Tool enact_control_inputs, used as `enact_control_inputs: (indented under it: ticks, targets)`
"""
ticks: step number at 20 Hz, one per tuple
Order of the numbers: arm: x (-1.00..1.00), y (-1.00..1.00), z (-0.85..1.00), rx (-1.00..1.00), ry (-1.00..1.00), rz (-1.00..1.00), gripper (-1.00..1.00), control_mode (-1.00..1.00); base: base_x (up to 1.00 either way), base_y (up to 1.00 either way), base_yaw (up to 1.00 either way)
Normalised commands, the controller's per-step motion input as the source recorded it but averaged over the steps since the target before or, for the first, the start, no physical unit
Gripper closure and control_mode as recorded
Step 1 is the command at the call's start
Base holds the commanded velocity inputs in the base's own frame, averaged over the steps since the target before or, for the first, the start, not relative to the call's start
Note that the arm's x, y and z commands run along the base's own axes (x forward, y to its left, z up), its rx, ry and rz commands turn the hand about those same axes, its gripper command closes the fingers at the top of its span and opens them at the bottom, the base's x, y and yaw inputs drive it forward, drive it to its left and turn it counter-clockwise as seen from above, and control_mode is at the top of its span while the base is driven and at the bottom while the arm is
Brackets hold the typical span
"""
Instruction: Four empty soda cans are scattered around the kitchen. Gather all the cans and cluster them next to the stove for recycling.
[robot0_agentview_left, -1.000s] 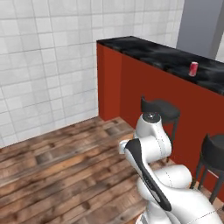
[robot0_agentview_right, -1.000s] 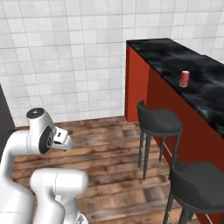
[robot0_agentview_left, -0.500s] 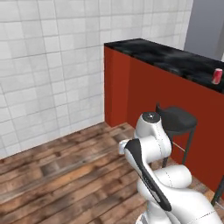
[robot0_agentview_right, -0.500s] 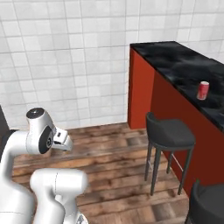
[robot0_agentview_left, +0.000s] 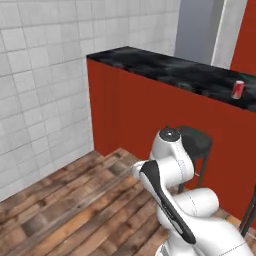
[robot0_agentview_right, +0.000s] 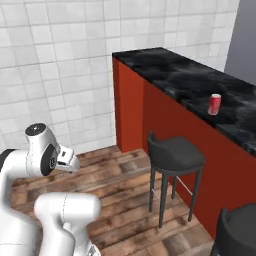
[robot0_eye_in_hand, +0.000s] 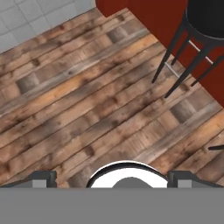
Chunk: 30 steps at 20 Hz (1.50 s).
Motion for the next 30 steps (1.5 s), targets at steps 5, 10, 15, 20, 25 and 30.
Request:
enact_control_inputs:
  ticks: [5,10,15,20,25,30]
  targets:
    - [0.00,0.00,0.00,0.00,0.00,0.00,-1.00,1.00,0.39,0.29,-0.62]
    - [0.00,0.00,0.00,0.00,0.00,0.00,-1.00,1.00,0.36,0.27,-0.66]
    - [0.00,0.00,0.00,0.00,0.00,0.00,-1.00,1.00,0.36,0.28,-0.65]
    - [0.00,0.00,0.00,0.00,0.00,0.00,-1.00,1.00,0.38,0.32,-0.56]
    - [0.00,0.00,0.00,0.00,0.00,0.00,-1.00,1.00,0.47,0.38,-0.39]
    - [0.00,0.00,0.00,0.00,0.00,0.00,-1.00,1.00,0.49,0.41,-0.33]
